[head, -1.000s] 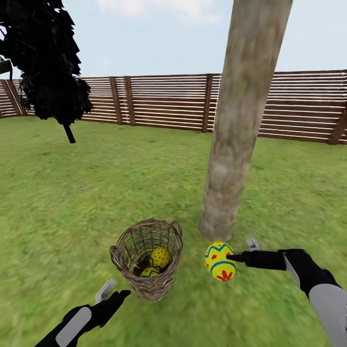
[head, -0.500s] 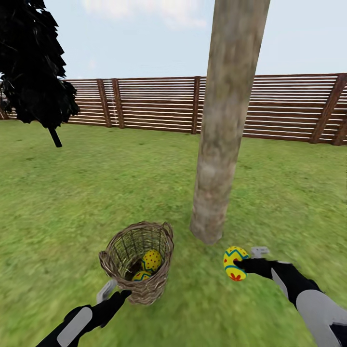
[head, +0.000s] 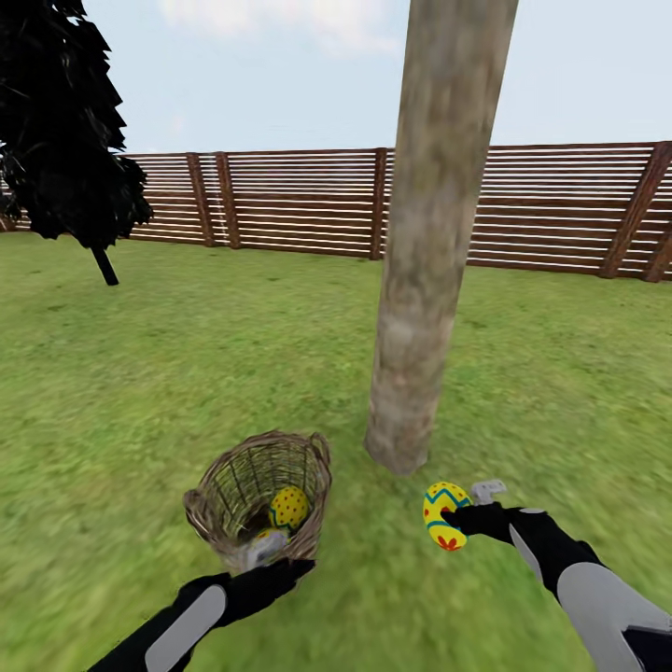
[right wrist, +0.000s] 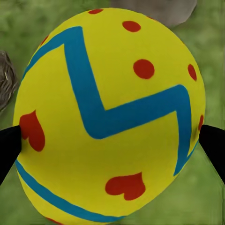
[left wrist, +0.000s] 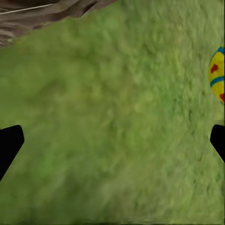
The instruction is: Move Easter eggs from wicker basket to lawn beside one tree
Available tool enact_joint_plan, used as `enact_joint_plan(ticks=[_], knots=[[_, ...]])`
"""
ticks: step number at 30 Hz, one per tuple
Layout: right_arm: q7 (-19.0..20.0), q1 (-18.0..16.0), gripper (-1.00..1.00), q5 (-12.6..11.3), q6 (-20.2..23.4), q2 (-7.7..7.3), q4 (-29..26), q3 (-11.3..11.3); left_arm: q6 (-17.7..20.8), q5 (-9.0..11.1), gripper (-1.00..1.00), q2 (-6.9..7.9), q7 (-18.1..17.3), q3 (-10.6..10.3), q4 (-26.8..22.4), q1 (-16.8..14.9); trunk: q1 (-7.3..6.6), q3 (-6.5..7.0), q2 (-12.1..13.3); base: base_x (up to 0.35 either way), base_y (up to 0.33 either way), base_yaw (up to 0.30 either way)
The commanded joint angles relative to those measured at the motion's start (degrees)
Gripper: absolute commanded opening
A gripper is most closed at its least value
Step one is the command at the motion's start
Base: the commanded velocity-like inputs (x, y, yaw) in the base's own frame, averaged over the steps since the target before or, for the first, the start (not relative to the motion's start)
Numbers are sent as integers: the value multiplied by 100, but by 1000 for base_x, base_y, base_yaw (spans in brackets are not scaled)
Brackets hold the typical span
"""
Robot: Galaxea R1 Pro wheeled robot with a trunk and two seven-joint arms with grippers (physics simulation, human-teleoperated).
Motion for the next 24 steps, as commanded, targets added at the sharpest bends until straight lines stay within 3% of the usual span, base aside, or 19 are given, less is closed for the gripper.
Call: enact_joint_plan(ticks=[1,2,4,6,8,11,13,15,18,20,24], knots=[[42,-1,-100,60,33,16,-12,-49,1,-22,100,2,21,-119,-104,-10,1,-6,-2,178,-236,0],[42,0,-100,61,31,22,-12,-49,-3,-156,100,-13,19,-168,-210,-13,1,-6,-2,194,-233,0],[40,6,-100,61,27,40,-7,-47,-2,-564,100,-234,16,-211,-387,-15,1,-6,-2,220,-219,0],[23,19,-100,62,25,66,-9,-48,1,-695,100,-444,16,-216,-428,-20,1,-6,-2,232,-215,0],[-109,37,-100,62,20,75,-6,-47,-6,-720,100,-534,16,-217,-442,-22,1,-6,-2,233,-204,0],[-439,82,-100,177,-263,231,94,-47,-20,-729,100,-548,16,-234,-403,-22,1,-6,-2,95,-70,0],[-1182,93,-100,798,-774,487,415,-47,-38,-724,100,-553,16,-242,-402,-22,1,-6,-2,12,-9,0],[-1695,95,-100,1110,-1068,642,535,-47,-48,-722,100,-558,16,-244,-404,-22,1,-6,-2,3,-2,0],[-1853,95,-100,1189,-1160,712,566,-42,-51,-722,100,-574,8,-236,-393,-22,67,-59,-122,0,0,0],[-1873,95,-100,1210,-1173,852,561,-41,-45,-722,100,-603,3,-213,-434,-22,111,-95,-203,0,0,0],[-1874,95,-100,1237,-1286,897,538,-38,-32,-720,100,-599,-3,-177,-769,-22,198,-167,-363,0,0,0]])
